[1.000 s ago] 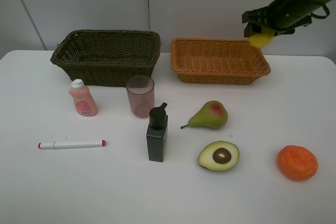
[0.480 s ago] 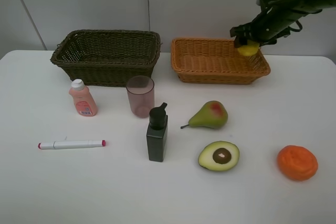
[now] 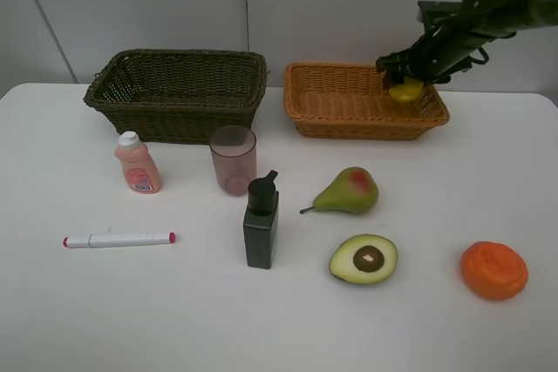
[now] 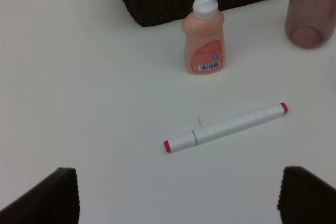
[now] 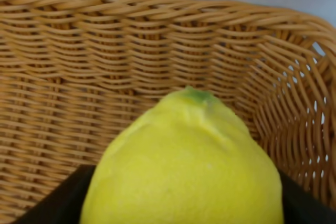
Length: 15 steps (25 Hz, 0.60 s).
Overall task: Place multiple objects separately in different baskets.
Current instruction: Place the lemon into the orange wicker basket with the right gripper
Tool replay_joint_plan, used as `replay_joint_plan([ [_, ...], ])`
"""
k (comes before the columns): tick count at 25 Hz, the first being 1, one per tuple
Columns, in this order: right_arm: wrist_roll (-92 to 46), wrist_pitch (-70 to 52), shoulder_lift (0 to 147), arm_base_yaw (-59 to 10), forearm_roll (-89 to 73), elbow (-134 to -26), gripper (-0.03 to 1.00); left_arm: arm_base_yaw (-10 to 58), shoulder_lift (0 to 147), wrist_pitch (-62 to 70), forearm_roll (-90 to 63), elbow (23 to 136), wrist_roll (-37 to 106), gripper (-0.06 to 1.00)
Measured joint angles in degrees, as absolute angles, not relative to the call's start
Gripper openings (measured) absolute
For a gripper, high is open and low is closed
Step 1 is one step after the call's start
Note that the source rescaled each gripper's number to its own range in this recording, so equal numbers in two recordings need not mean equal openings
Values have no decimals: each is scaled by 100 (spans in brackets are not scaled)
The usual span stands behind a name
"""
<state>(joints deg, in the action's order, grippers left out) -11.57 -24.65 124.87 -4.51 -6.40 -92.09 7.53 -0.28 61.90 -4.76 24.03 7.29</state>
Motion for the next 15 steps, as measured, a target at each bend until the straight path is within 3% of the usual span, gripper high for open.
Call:
replay_joint_plan([
  [14, -1140, -2448, 12487, -451, -640, -9219, 1, 753, -28, 6190, -476, 2403, 729, 100],
  [15, -1140, -2448, 12487, -451, -640, -9219, 4, 753, -28, 6190, -476, 2403, 729, 100],
])
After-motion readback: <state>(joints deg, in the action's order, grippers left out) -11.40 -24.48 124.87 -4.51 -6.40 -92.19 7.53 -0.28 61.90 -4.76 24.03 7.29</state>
